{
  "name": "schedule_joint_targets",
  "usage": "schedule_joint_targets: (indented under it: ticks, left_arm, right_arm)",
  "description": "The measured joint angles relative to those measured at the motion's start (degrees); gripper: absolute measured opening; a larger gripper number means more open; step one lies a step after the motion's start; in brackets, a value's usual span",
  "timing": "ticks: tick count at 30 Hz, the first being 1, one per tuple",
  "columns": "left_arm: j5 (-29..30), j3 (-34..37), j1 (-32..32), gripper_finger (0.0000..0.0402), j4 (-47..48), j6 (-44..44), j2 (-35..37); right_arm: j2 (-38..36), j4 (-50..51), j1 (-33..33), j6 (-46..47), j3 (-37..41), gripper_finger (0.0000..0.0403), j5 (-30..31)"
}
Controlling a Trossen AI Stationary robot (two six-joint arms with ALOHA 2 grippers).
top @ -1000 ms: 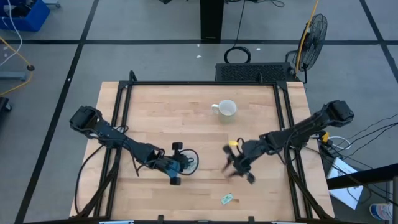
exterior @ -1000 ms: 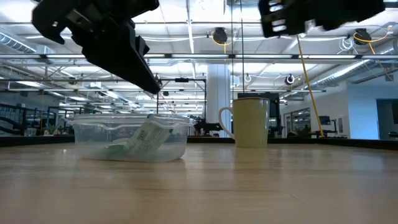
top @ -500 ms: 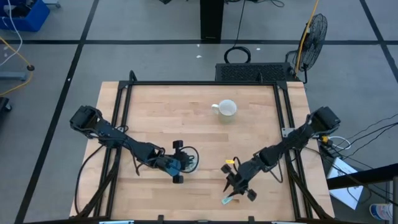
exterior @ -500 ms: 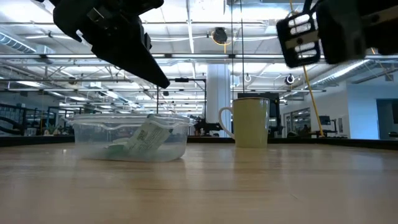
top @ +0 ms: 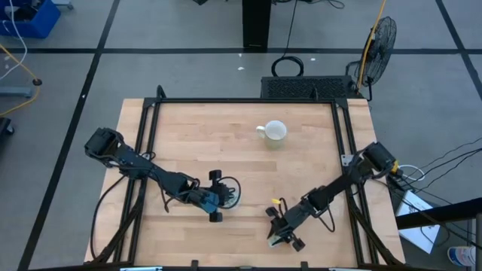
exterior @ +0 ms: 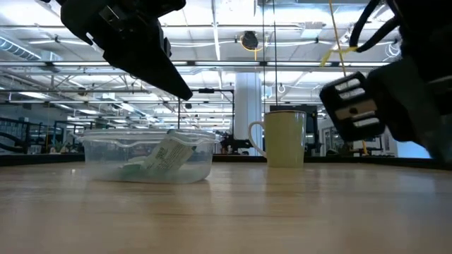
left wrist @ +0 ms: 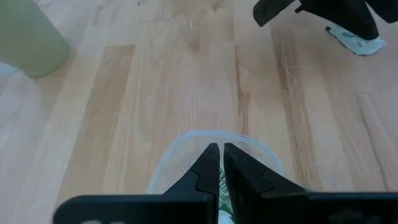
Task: Pick and place Stevia / Truvia into bins
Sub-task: Put the light green stevia packet into the transparent bin
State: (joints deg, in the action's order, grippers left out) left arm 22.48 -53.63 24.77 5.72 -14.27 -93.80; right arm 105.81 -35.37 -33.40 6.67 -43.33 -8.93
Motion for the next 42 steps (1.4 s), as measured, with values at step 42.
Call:
schedule_joint_targets:
  ticks: [42]
  left_arm:
    - [-1.0,0.0,-0.8,0.0031,0.0,7.9,0.0]
  right_arm:
    - [7.3,-4.2,-0.3,1.9,0.3,0.0006,8.8]
